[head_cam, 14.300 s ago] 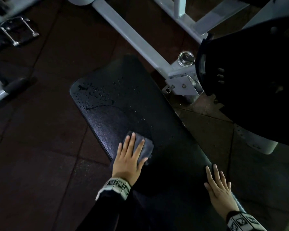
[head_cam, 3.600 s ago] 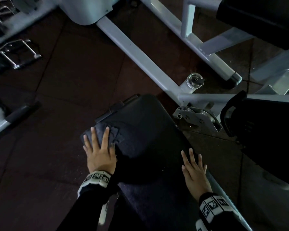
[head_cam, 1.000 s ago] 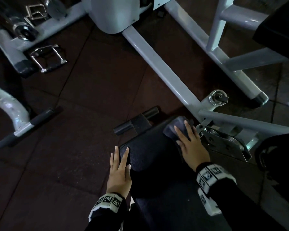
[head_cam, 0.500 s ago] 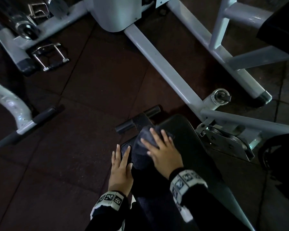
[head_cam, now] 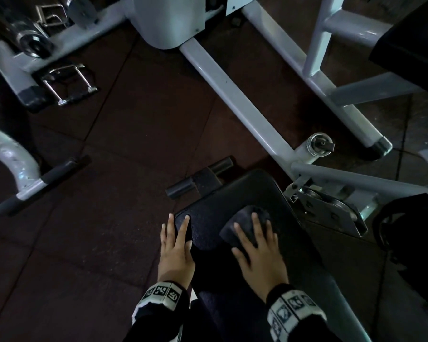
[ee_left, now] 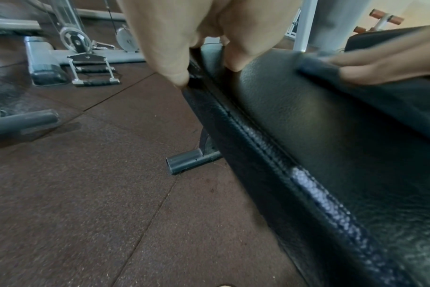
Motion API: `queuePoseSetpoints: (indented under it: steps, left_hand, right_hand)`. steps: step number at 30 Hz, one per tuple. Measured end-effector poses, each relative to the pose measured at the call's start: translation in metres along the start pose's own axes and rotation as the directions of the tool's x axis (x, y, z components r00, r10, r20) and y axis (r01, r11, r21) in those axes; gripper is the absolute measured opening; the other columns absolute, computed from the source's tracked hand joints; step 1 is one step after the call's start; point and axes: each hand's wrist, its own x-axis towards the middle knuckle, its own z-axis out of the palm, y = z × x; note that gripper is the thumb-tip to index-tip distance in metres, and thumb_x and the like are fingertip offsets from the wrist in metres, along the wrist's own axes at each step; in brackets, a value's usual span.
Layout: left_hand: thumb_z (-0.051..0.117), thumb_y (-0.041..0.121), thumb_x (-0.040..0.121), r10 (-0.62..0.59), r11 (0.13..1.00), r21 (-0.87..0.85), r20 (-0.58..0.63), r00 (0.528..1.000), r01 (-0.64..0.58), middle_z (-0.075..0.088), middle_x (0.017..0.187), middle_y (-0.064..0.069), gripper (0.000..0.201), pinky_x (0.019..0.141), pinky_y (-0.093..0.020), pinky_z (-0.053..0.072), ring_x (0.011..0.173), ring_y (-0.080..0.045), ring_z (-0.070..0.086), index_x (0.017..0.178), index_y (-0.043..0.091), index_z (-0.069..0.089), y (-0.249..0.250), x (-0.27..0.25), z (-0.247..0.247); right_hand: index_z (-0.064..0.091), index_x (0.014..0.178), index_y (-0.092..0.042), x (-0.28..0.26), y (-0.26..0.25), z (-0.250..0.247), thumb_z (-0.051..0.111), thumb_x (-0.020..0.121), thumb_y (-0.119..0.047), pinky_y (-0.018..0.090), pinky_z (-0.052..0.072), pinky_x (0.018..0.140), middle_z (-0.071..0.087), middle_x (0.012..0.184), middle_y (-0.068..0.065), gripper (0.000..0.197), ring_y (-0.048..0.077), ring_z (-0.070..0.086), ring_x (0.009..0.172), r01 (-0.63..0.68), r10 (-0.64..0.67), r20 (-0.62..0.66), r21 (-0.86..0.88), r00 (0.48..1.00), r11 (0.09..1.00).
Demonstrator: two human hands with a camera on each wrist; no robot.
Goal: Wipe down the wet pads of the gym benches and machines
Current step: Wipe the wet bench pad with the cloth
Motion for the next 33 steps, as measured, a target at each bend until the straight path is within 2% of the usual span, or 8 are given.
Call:
queuePoseSetpoints:
  steps: [3, 7, 10, 13, 19, 24, 29, 33]
  left_hand:
    - [0.038, 0.018, 0.100, 0.023, 1.000, -0.010, 0.006, 1.000, -0.023, -0.014, 0.153, 0.021, 0.058, 0.114, -0.034, 0.014, 0.140, -0.004, -0.017, 0.140, 0.050, 0.011, -0.002, 0.000, 0.000]
    - [0.046, 0.027, 0.098, 0.023, 0.999, -0.050, 0.052, 0.998, -0.020, -0.017, 0.151, 0.027, 0.060, 0.113, -0.036, 0.017, 0.140, -0.003, -0.019, 0.138, 0.056, 0.011, -0.006, 0.000, -0.005]
    - [0.056, 0.032, 0.092, 0.000, 0.999, -0.046, 0.054, 0.999, 0.003, -0.015, 0.151, 0.026, 0.067, 0.112, -0.037, 0.021, 0.140, -0.002, -0.017, 0.140, 0.052, 0.014, -0.003, -0.002, -0.007]
    - [0.062, 0.031, 0.090, -0.028, 0.998, -0.051, 0.043, 0.999, 0.030, -0.015, 0.150, 0.028, 0.071, 0.114, -0.040, 0.019, 0.140, -0.001, -0.015, 0.143, 0.049, 0.018, -0.001, -0.002, -0.005]
    - [0.063, 0.027, 0.089, -0.044, 0.998, -0.046, 0.030, 0.999, 0.045, -0.014, 0.149, 0.028, 0.073, 0.116, -0.042, 0.019, 0.143, -0.005, -0.011, 0.145, 0.046, 0.021, -0.003, 0.000, -0.001]
    - [0.064, 0.026, 0.089, -0.047, 0.998, -0.045, 0.019, 0.999, 0.048, -0.013, 0.150, 0.025, 0.073, 0.116, -0.044, 0.020, 0.145, -0.011, -0.009, 0.146, 0.044, 0.021, -0.004, 0.000, 0.000]
    - [0.064, 0.027, 0.089, -0.053, 0.998, -0.025, 0.023, 0.998, 0.053, -0.014, 0.149, 0.027, 0.074, 0.116, -0.040, 0.017, 0.146, -0.010, -0.008, 0.145, 0.045, 0.020, -0.004, 0.000, 0.001]
    - [0.066, 0.031, 0.087, -0.045, 0.999, 0.004, -0.001, 0.999, 0.045, -0.007, 0.151, 0.025, 0.072, 0.116, -0.038, 0.018, 0.146, -0.011, 0.000, 0.145, 0.043, 0.026, -0.005, -0.001, -0.003]
  right_hand:
    - [0.015, 0.143, -0.048, 0.029, -0.020, -0.007, 0.024, 0.093, -0.050, 0.051, 0.019, 0.110, -0.004, 0.158, -0.002, 0.051, 0.037, 0.010, 0.142, 0.009, -0.009, 0.001, 0.012, 1.000, 1.000]
    - [0.016, 0.146, -0.042, 0.072, -0.003, -0.029, 0.036, 0.098, -0.035, 0.050, 0.010, 0.113, -0.009, 0.158, -0.004, 0.051, 0.034, -0.004, 0.143, -0.054, 0.055, -0.005, 0.044, 0.998, 0.998]
    - [0.032, 0.143, -0.034, 0.078, 0.028, -0.043, 0.043, 0.097, -0.029, 0.056, 0.019, 0.110, 0.011, 0.157, 0.007, 0.048, 0.041, 0.012, 0.140, -0.121, 0.138, -0.110, 0.155, 0.984, 0.981]
    - [0.029, 0.145, -0.031, 0.059, 0.059, -0.046, 0.044, 0.097, -0.026, 0.054, 0.024, 0.110, 0.022, 0.152, 0.014, 0.051, 0.036, 0.019, 0.140, -0.208, 0.235, -0.086, 0.250, 0.968, 0.946]
    - [0.031, 0.144, -0.027, -0.003, 0.106, -0.046, 0.040, 0.098, -0.034, 0.032, 0.033, 0.098, 0.035, 0.143, 0.008, 0.048, 0.026, 0.041, 0.127, -0.473, 0.468, 0.118, 0.405, 0.876, 0.783]
    - [0.036, 0.143, -0.022, -0.003, 0.110, -0.043, 0.040, 0.099, -0.027, 0.031, 0.024, 0.106, 0.021, 0.152, 0.002, 0.044, 0.021, 0.029, 0.136, -0.417, 0.423, 0.099, 0.471, 0.901, 0.777]
    - [0.034, 0.144, -0.021, 0.056, 0.099, -0.050, 0.035, 0.100, -0.028, 0.033, 0.025, 0.108, 0.033, 0.147, 0.005, 0.045, 0.023, 0.033, 0.134, -0.325, 0.312, 0.100, 0.414, 0.945, 0.851]
    - [0.034, 0.144, -0.022, 0.052, 0.095, -0.048, 0.037, 0.100, -0.026, 0.029, 0.025, 0.106, 0.035, 0.146, 0.005, 0.044, 0.022, 0.034, 0.133, -0.298, 0.305, 0.050, 0.415, 0.951, 0.860]
